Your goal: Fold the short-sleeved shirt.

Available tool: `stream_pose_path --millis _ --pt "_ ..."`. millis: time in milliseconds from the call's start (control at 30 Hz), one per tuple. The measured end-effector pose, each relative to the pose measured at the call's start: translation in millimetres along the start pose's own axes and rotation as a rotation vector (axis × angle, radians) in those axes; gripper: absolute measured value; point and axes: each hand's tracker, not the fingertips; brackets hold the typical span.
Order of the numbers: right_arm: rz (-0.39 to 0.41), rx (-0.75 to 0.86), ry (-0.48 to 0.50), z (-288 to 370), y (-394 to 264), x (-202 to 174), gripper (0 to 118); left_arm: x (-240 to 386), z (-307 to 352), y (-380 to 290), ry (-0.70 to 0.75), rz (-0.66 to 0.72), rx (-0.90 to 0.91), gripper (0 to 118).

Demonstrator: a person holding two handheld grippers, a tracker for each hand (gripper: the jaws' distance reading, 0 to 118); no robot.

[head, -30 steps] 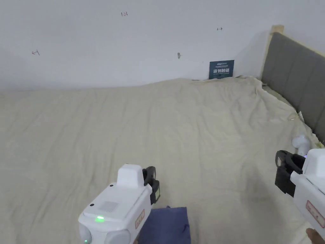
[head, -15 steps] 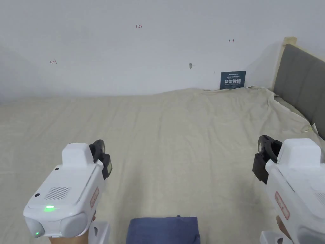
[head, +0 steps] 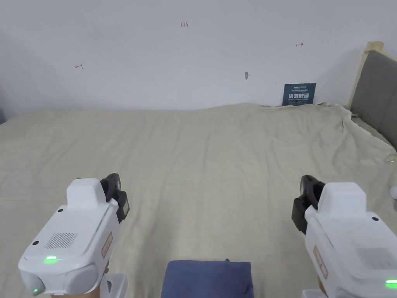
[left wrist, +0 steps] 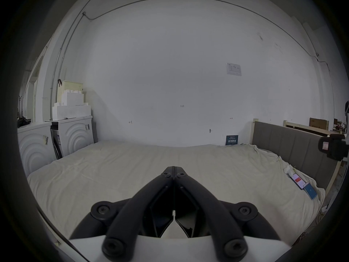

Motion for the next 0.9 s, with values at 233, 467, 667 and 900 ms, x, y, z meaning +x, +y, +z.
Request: stream_pose_path --millis 233,467,667,900 --pt "-0.008 -0.111 0.092 -30 -60 -38 0 -15 2 -14 0.009 0.005 -0.044 0" --pt "0.034 -0.283 0.179 -56 -143 -76 0 -32 7 -22 0.01 0.0 -0.077 0" --pt "0.064 -0.41 0.216 -68 -205 -87 0 -40 6 -33 0.006 -0.012 -0.114 0" --pt "0.123 -0.416 0.228 -64 -243 -86 0 -40 -2 -59 -0.029 0.048 -0.222 0"
